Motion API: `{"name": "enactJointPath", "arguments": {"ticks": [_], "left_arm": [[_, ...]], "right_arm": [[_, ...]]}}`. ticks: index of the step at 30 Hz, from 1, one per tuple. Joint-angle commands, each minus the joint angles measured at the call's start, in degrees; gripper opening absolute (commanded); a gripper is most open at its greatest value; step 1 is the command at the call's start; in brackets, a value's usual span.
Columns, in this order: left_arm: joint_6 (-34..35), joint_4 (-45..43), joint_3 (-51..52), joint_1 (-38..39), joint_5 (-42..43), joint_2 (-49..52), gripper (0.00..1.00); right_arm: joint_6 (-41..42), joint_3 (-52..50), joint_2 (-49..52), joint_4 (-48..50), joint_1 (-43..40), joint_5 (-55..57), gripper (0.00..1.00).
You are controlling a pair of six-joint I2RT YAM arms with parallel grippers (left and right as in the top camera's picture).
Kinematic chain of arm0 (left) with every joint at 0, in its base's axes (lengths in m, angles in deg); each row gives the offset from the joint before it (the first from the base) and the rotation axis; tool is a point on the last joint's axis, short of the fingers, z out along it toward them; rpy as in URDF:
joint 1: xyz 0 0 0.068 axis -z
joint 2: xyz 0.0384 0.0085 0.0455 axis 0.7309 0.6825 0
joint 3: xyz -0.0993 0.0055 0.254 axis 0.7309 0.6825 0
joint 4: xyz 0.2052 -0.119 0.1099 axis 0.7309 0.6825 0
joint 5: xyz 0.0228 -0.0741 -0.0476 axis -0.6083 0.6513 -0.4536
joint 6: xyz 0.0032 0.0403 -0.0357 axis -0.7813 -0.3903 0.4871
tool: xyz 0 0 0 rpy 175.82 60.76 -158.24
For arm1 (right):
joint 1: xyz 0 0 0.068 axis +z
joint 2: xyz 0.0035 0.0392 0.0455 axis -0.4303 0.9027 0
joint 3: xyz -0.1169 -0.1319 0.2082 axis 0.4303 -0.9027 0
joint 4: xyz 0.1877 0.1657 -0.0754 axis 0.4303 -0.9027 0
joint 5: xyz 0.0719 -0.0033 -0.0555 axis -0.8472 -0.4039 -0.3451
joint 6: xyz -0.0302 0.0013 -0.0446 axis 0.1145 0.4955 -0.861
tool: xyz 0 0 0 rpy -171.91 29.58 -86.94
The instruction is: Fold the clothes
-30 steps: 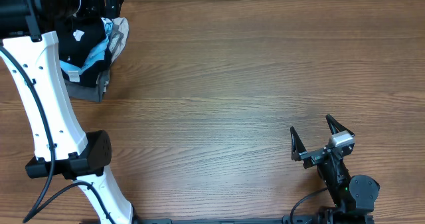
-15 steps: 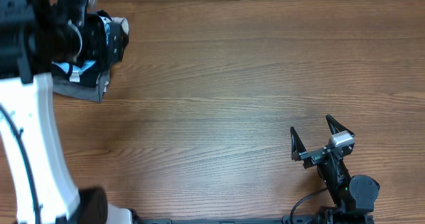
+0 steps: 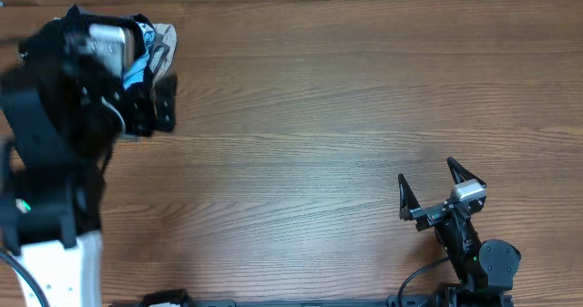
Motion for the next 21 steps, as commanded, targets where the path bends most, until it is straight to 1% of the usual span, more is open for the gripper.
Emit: {"name": "enactJointPath", "arguments": {"ticks": [1, 7, 8, 9, 13, 16, 21], "left_arm": [[2.3, -8.8, 15.1, -0.1, 1.3, -8.6, 1.00], [4.5, -24.6, 37.2, -0.1, 1.3, -22.8, 1.00], [5.7, -28.5, 43.3, -0.1, 1.3, -27.1, 1.00], [6.6, -30.9, 47.0, -0.1, 1.3, -29.9, 1.00], [8.6, -38.6, 58.1, -0.1, 1.3, -39.3, 1.00], [8.6, -44.0, 65.3, -0.1, 1.3, -45.5, 1.00], [9.1, -49.9, 73.6, 0.0, 1.3, -53.6, 1.00]], "right_arm": [[0.2, -0.6, -0.7, 0.4, 0.4, 0.7, 1.00], [0.2, -0.6, -0.7, 0.4, 0.4, 0.7, 1.00], [0.2, -0.6, -0.7, 0.4, 0.4, 0.7, 1.00], [0.2, -0.6, -0.7, 0.4, 0.4, 0.7, 1.00], [0.2, -0.6, -0.7, 0.4, 0.4, 0.7, 1.00], [0.2, -0.6, -0.7, 0.4, 0.4, 0.7, 1.00], [0.2, -0.6, -0.7, 0.4, 0.4, 0.7, 1.00]]}}
